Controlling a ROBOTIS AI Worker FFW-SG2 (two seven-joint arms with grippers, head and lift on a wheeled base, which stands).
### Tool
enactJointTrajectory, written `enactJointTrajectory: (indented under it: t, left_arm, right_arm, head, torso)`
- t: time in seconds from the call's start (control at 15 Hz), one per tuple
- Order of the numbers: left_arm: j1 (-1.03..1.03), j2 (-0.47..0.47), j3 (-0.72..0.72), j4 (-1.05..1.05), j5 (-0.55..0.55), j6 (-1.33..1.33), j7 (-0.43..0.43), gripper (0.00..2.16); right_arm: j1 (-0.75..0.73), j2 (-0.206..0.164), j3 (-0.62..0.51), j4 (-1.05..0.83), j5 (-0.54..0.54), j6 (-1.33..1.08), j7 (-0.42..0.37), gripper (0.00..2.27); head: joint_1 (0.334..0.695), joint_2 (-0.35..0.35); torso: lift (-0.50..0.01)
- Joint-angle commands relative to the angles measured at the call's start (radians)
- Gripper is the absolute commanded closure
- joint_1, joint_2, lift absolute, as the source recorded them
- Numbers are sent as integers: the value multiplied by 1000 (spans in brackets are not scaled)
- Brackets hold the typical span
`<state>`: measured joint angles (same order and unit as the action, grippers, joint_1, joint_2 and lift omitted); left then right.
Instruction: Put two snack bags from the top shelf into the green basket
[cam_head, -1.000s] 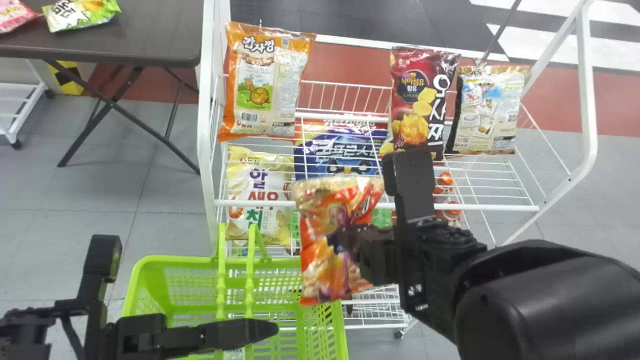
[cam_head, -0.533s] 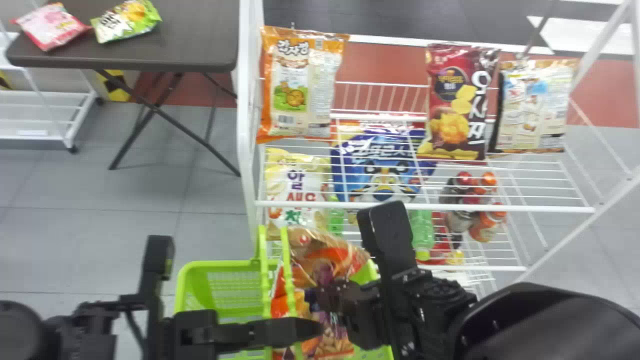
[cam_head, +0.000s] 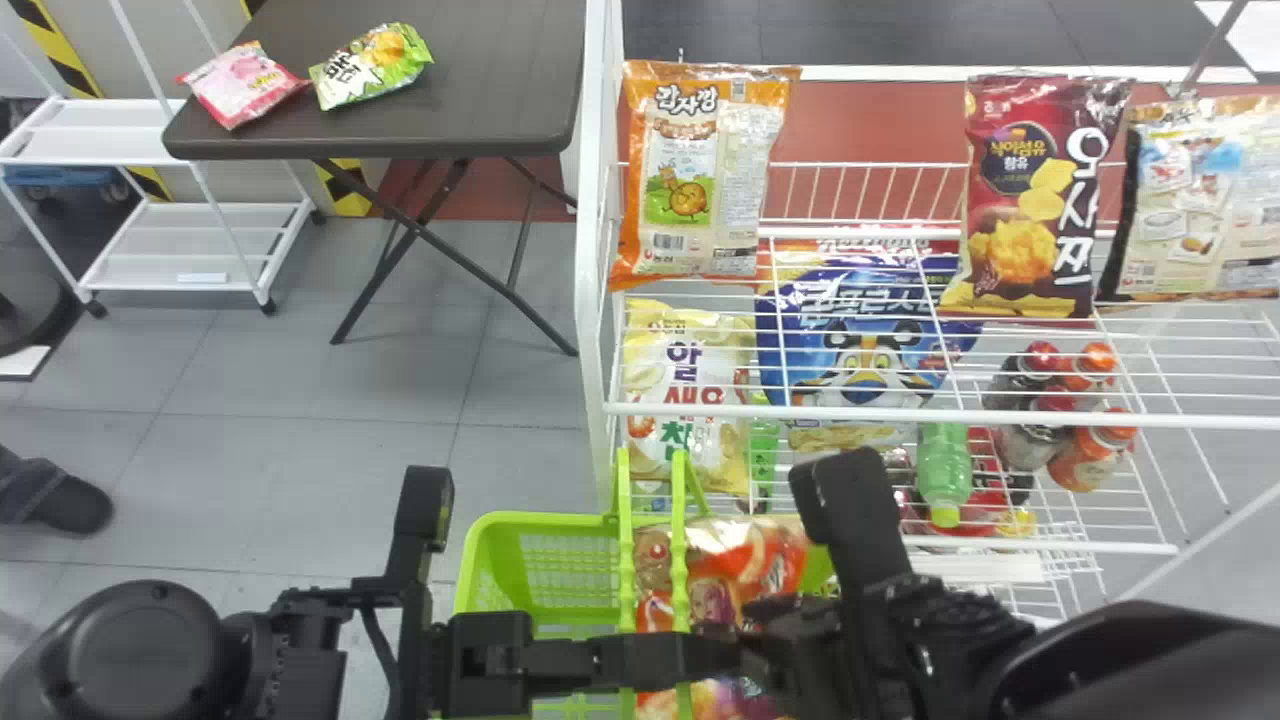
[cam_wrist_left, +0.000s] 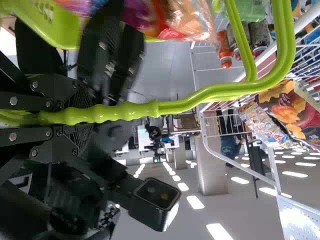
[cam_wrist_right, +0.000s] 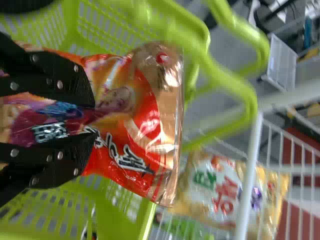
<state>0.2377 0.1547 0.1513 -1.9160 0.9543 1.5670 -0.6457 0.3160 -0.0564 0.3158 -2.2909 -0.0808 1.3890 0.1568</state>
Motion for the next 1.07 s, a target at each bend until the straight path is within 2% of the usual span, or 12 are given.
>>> enactJointTrajectory:
  t: [0.0,0.2,0.33,0.47,0.53,0.87,1.0]
  left_arm:
    - [0,0,-4,0,0,4,0,2145]
    - [0,2,-9,0,0,4,0,2145]
    - [-1,0,-12,0,0,4,0,2145]
    - [-1,2,-12,0,0,4,0,2145]
    - [-1,2,-12,0,0,4,0,2145]
    - [-5,2,-12,14,-2,4,0,2145]
    - [-5,2,-12,12,-2,4,0,2145]
  right_arm:
    - [6,0,-78,2,-73,-61,15,70]
    - [34,0,-173,25,-76,-350,41,73]
    - [21,1,-268,54,-77,-454,38,76]
    - [-11,0,-366,110,-77,-528,36,80]
    - [-34,0,-419,146,-83,-561,36,80]
    - [-147,-62,-564,271,-117,-641,38,80]
    - [-196,-85,-604,318,-120,-666,38,80]
  head:
    - [695,0]
    - [695,-22]
    - [695,-66]
    - [695,-126]
    - [695,-191]
    - [695,-350]
    - [695,-350]
  torso:
    - [-1]
    - [-1]
    - [-1]
    - [-1]
    - [-1]
    - [-1]
    - [-1]
